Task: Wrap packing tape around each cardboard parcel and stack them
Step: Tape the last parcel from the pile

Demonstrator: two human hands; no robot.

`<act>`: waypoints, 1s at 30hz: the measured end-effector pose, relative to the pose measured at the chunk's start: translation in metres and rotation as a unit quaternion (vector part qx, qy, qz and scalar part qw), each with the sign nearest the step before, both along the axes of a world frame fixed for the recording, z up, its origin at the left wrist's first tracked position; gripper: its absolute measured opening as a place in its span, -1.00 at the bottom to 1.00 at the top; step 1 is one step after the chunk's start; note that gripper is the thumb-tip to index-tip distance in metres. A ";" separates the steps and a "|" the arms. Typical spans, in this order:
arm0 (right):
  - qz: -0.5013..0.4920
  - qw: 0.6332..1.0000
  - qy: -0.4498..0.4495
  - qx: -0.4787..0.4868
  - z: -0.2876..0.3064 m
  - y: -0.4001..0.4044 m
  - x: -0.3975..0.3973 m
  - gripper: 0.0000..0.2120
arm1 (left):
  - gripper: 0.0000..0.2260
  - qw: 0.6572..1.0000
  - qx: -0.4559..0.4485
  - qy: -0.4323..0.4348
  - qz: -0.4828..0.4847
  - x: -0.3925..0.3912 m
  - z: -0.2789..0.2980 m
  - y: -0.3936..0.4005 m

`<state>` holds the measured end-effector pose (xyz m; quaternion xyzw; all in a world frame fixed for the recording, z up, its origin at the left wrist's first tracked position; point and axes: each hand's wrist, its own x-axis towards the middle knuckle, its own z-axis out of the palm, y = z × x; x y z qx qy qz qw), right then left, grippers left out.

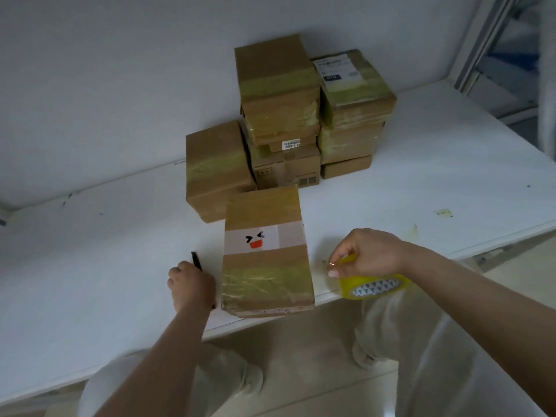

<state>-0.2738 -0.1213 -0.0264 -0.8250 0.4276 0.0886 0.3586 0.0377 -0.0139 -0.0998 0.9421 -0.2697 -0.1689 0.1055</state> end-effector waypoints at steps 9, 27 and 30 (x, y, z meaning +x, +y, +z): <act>-0.029 0.999 -0.022 0.011 -0.004 0.006 -0.005 -0.79 | -0.77 0.997 -0.025 0.066 -0.031 0.020 -0.003 0.023; -0.120 0.990 -0.058 -0.046 0.009 0.030 -0.015 -0.88 | -0.71 0.859 0.097 0.130 -0.486 -0.131 0.140 0.007; -0.119 0.987 -0.041 -0.095 0.015 0.035 -0.013 -0.85 | -0.76 0.862 0.116 0.096 -0.484 -0.148 0.135 -0.005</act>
